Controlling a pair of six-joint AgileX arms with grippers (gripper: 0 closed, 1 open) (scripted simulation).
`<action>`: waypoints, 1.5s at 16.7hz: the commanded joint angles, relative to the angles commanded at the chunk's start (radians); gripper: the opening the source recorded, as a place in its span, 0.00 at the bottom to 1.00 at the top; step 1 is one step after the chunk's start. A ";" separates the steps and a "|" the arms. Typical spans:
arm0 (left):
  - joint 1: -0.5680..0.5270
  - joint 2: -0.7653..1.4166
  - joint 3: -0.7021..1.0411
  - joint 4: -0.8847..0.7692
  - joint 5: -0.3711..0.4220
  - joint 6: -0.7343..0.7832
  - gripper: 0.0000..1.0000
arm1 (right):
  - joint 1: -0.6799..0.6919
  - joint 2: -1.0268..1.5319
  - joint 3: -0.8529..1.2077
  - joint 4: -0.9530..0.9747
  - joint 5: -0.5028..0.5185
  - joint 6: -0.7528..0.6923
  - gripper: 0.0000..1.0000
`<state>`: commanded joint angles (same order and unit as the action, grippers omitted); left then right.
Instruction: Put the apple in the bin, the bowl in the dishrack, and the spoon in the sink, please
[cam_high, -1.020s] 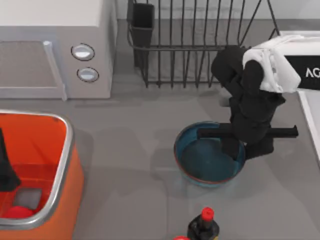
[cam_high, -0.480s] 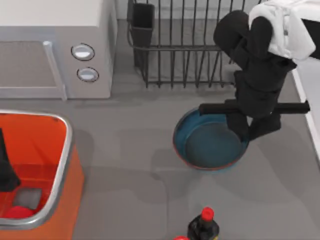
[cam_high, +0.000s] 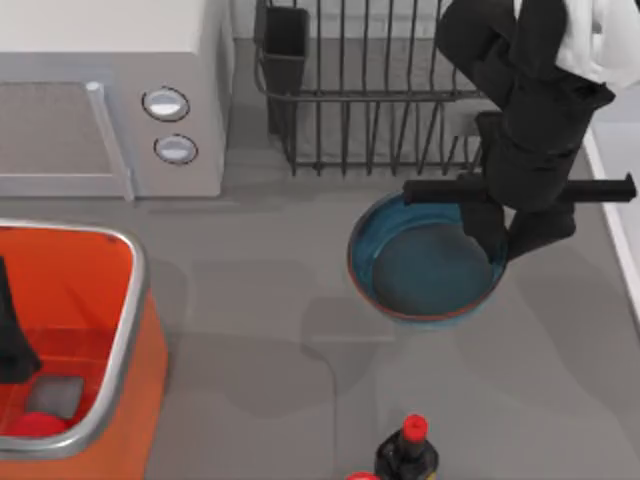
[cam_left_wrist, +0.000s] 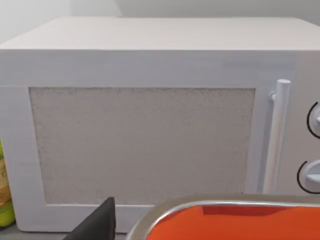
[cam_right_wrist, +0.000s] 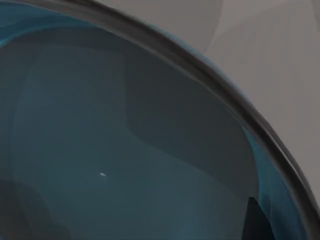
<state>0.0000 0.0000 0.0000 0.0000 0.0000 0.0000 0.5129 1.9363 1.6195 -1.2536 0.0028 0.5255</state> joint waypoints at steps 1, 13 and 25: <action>0.000 0.000 0.000 0.000 0.000 0.000 1.00 | 0.006 -0.004 -0.001 0.010 0.011 -0.005 0.00; 0.000 0.000 0.000 0.000 0.000 0.000 1.00 | 0.342 -0.299 -0.101 0.820 0.691 -0.314 0.00; 0.000 0.000 0.000 0.000 0.000 0.000 1.00 | 0.520 -0.492 -0.177 1.228 1.057 -0.492 0.00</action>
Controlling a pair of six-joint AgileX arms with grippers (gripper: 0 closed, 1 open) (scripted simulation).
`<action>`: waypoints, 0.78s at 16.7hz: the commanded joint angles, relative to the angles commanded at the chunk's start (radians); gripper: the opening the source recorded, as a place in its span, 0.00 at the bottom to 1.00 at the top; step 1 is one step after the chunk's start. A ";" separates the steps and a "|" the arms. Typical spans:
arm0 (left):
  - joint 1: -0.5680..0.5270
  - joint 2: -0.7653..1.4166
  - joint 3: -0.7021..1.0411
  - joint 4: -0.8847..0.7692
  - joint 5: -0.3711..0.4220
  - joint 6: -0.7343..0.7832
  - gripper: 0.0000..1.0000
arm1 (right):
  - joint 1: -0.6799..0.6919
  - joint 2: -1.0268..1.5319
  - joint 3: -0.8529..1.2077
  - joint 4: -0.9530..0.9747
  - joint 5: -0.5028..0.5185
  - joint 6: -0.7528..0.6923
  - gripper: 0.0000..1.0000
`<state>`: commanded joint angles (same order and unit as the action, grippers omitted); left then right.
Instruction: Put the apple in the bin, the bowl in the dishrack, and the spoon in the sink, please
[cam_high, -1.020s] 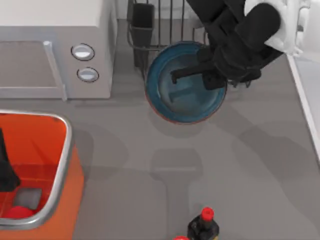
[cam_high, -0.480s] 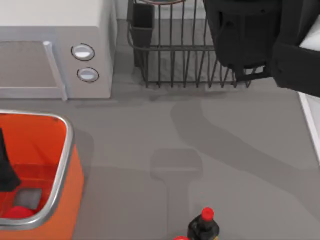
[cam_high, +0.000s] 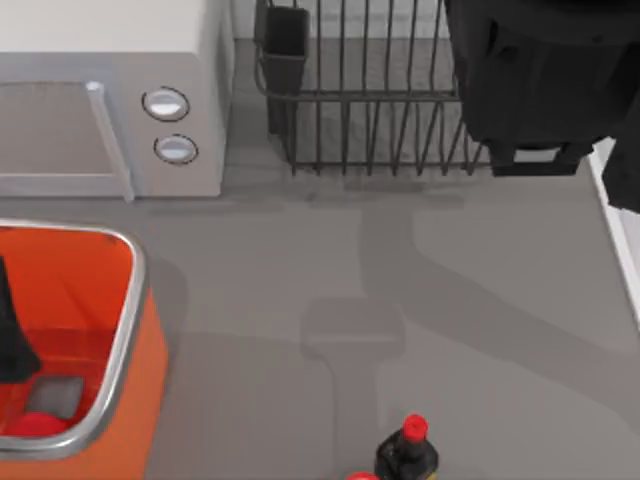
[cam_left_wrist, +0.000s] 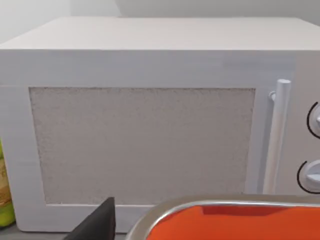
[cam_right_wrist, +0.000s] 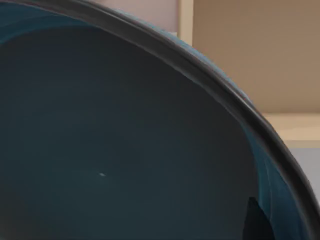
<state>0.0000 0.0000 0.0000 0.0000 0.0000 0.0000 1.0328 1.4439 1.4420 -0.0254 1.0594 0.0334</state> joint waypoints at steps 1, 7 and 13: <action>0.000 0.000 0.000 0.000 0.000 0.000 1.00 | -0.001 0.002 0.000 0.002 -0.001 0.000 0.00; 0.000 0.000 0.000 0.000 0.000 0.000 1.00 | -0.119 0.202 -0.022 0.225 -0.116 -0.005 0.00; 0.000 0.000 0.000 0.000 0.000 0.000 1.00 | -0.321 0.501 -0.081 0.613 -0.316 -0.013 0.00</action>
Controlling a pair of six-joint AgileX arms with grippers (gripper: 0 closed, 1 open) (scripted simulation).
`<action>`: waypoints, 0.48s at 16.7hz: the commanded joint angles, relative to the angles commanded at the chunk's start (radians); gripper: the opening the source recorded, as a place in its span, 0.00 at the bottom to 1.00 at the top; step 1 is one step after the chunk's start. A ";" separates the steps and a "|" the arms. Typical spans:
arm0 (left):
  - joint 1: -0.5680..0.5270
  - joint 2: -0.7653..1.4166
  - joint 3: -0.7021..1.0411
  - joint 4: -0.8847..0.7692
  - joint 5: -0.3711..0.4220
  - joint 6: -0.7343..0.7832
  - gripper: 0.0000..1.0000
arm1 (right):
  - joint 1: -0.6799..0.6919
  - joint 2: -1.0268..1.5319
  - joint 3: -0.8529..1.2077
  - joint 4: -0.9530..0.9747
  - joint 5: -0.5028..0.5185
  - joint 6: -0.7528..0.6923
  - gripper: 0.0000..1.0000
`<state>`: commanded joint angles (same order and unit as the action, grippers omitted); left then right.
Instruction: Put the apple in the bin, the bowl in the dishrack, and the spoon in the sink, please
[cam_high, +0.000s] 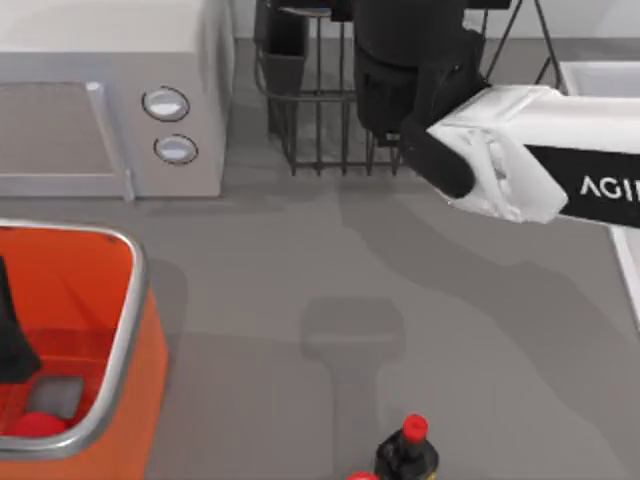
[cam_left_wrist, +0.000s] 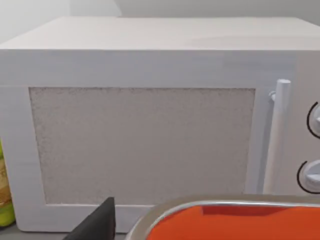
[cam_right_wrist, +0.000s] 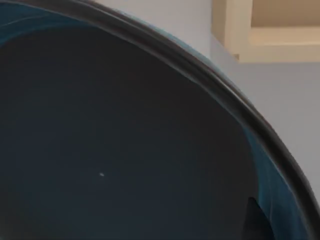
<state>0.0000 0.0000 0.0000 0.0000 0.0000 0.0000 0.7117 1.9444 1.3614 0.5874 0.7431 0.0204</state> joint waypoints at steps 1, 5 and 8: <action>0.000 0.000 0.000 0.000 0.000 0.000 1.00 | -0.028 0.037 -0.010 0.044 -0.027 -0.001 0.00; 0.000 0.000 0.000 0.000 0.000 0.000 1.00 | -0.080 0.100 -0.028 0.113 -0.078 -0.003 0.00; 0.000 0.000 0.000 0.000 0.000 0.000 1.00 | -0.080 0.100 -0.028 0.113 -0.078 -0.003 0.00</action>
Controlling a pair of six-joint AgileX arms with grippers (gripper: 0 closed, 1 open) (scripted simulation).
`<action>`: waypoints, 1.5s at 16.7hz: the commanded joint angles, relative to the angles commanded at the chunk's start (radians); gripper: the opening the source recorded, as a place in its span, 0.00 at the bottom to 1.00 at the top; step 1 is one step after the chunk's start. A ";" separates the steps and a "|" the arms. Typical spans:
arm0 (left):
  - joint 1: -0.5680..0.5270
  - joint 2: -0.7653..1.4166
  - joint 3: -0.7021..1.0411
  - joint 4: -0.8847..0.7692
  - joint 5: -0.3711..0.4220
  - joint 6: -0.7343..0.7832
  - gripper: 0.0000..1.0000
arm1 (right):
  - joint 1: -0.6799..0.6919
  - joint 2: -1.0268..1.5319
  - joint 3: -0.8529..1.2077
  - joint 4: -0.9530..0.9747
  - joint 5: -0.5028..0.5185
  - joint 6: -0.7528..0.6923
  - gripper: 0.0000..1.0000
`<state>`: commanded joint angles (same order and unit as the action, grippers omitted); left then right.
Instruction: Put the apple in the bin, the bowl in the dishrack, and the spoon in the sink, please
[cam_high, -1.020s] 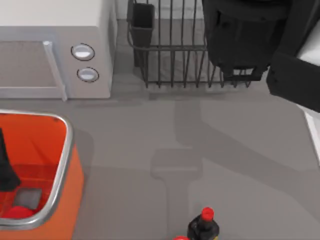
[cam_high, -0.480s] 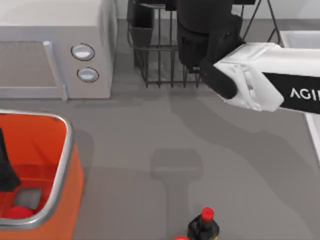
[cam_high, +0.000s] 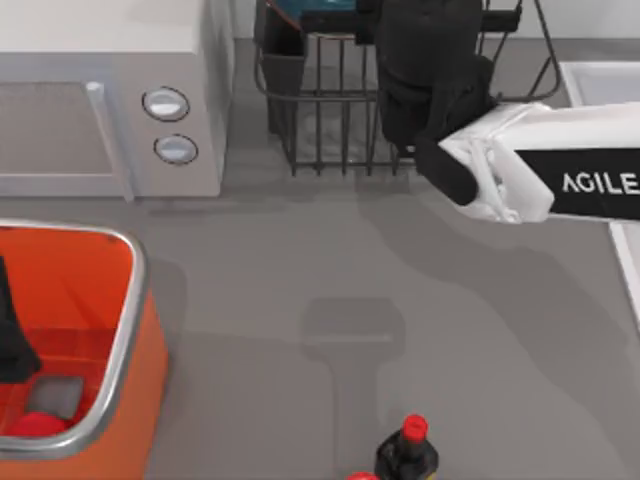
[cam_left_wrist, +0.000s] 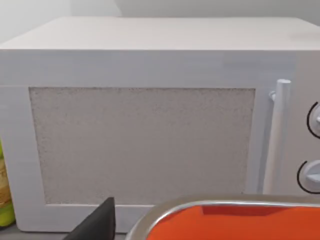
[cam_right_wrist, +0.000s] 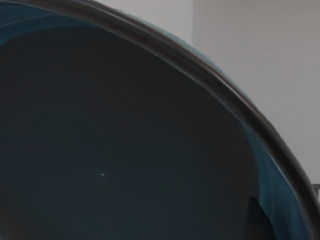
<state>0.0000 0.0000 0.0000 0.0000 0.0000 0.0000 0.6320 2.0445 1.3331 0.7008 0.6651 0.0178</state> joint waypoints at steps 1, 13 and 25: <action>0.000 0.000 0.000 0.000 0.000 0.000 1.00 | 0.000 0.000 0.000 0.000 0.000 0.000 0.08; 0.000 0.000 0.000 0.000 0.000 0.000 1.00 | 0.000 0.000 0.000 0.000 0.000 0.000 0.98; 0.000 0.000 0.000 0.000 0.000 0.000 1.00 | -0.001 -0.011 -0.007 -0.004 -0.003 0.000 1.00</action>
<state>0.0000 0.0000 0.0000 0.0000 0.0000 0.0000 0.6312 2.0336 1.3260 0.6971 0.6623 0.0177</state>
